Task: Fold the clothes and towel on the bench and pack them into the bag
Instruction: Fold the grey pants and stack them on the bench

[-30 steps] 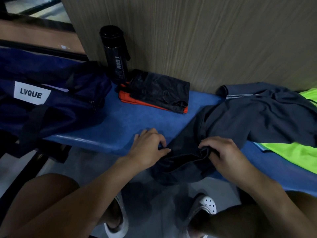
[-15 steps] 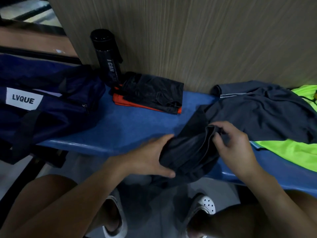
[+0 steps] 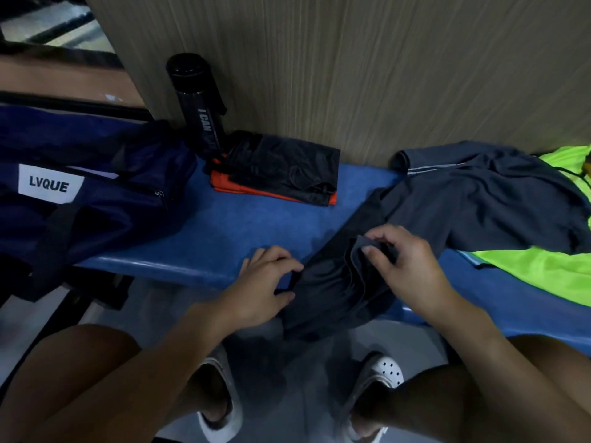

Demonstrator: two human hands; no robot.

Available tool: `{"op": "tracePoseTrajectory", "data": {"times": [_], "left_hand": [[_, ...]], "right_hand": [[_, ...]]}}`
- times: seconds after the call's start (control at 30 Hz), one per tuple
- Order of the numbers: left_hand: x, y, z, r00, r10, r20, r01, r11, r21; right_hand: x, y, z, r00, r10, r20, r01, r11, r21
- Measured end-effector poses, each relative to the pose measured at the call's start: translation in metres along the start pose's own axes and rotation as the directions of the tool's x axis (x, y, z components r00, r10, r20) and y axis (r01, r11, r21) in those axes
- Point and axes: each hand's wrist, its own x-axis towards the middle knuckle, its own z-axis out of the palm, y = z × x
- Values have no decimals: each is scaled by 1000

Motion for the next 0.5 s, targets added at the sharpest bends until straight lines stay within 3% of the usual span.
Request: {"op": "tracePoseTrajectory", "data": {"times": [0.13,0.27,0.5], "left_hand": [[-14,-12,-9,1000,13,25,-16,994,109],[-19,-21,5,993,85,-76,-69,978,198],[-14,-31,13,964,136,-229,-116,988,97]], "right_hand": [[-1,1,1,999,-19,35,19,1000,-12],[-6,0,9,995,-53,89,58,997,-49],[-9,6,18,981,-39,188,47,998,-43]]}}
